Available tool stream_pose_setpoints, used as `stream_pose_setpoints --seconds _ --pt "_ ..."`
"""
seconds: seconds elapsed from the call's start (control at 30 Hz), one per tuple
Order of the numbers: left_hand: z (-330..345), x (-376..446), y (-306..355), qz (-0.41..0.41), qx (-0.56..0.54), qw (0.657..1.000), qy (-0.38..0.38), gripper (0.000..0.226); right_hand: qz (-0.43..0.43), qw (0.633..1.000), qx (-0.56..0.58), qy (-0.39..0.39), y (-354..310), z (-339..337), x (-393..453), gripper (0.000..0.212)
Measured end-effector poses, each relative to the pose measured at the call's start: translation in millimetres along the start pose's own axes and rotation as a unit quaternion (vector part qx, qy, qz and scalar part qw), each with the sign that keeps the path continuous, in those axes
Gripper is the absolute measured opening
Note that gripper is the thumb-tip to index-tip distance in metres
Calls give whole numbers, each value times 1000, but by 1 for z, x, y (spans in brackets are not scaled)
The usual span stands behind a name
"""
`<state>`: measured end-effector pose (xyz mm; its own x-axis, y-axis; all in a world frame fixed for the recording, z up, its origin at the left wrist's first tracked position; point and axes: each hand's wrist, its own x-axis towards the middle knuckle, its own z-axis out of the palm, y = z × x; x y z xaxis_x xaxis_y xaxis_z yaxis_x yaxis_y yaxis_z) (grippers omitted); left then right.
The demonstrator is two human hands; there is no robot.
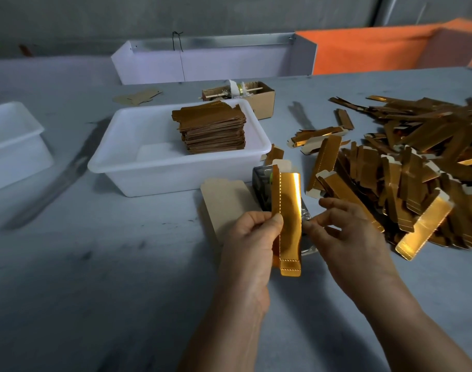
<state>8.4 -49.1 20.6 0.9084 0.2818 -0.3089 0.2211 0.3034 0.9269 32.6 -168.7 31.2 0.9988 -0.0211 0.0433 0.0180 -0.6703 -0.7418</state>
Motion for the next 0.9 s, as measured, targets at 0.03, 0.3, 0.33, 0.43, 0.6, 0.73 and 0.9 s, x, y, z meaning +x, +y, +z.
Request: stream_pose_setpoints --seconds 0.03,0.3,0.33,0.43,0.6,0.73,0.9 --pt "1 0 1 6 3 1000 -2 7 -1 1000 -5 2 -1 1 -2 14" --pt "6 -1 0 37 61 997 -10 10 -1 999 31 28 3 10 -14 21" --pt "6 -1 1 37 69 997 -10 10 2 998 47 32 4 11 -14 21" --pt "7 -1 3 36 87 996 -5 9 28 995 94 20 6 12 -13 21" --pt "9 -3 6 40 121 992 8 11 -76 989 -107 62 8 11 -10 7" --pt "8 -4 10 41 130 991 18 11 -72 988 -123 58 13 6 -15 8" --pt "7 -4 14 22 141 990 -9 9 82 964 253 -18 8 -28 -21 7"
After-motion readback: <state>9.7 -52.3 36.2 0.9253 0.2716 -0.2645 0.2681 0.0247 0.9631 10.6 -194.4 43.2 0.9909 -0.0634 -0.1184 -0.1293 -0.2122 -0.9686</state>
